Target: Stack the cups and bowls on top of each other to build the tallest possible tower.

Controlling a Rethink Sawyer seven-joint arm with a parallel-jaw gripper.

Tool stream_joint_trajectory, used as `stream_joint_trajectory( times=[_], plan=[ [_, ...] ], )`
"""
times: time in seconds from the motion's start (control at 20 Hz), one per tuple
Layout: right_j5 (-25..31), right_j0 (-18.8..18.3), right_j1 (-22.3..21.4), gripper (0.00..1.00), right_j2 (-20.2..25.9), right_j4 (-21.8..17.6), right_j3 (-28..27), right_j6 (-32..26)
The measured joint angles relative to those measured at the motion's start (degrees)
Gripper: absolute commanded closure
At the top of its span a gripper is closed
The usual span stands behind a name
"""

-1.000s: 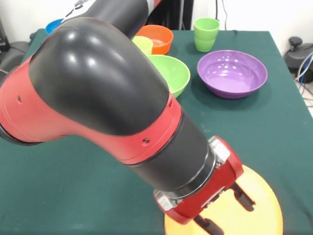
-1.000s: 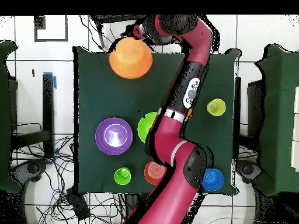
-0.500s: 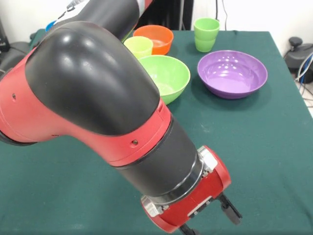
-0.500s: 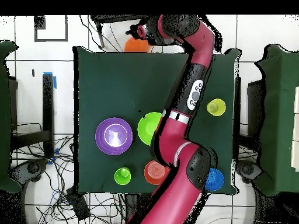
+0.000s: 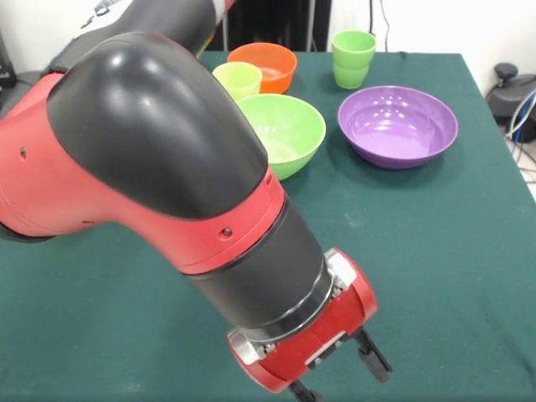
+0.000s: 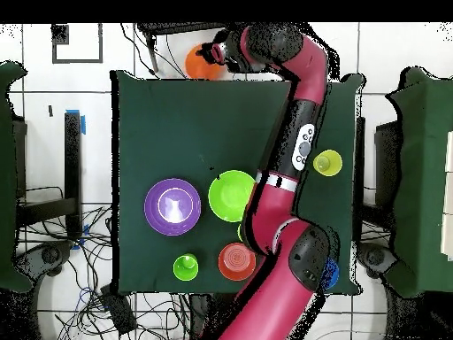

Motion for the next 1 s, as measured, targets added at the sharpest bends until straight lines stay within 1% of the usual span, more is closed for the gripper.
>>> stream_joint_trajectory(
  times=[0.2,0.3,0.45,0.55,0.85,1.0],
  plan=[
    [-0.11,-0.93,-1.74,0.0,-4.17,2.33,3.12,0.0],
    [-0.11,-1.57,-3.18,0.0,-6.72,4.12,5.26,0.01],
    [-0.11,-2.17,-4.59,0.0,-8.9,5.92,7.27,0.01],
    [-0.09,-2.83,-6.17,0.0,-11.22,8.07,9.31,0.02],
    [-0.78,-3.44,-8.42,0.0,-15.01,11.34,11.46,0.07],
    [-2.66,-3.53,-9.41,0.0,-17.65,13.29,12.55,0.4]
  ],
)
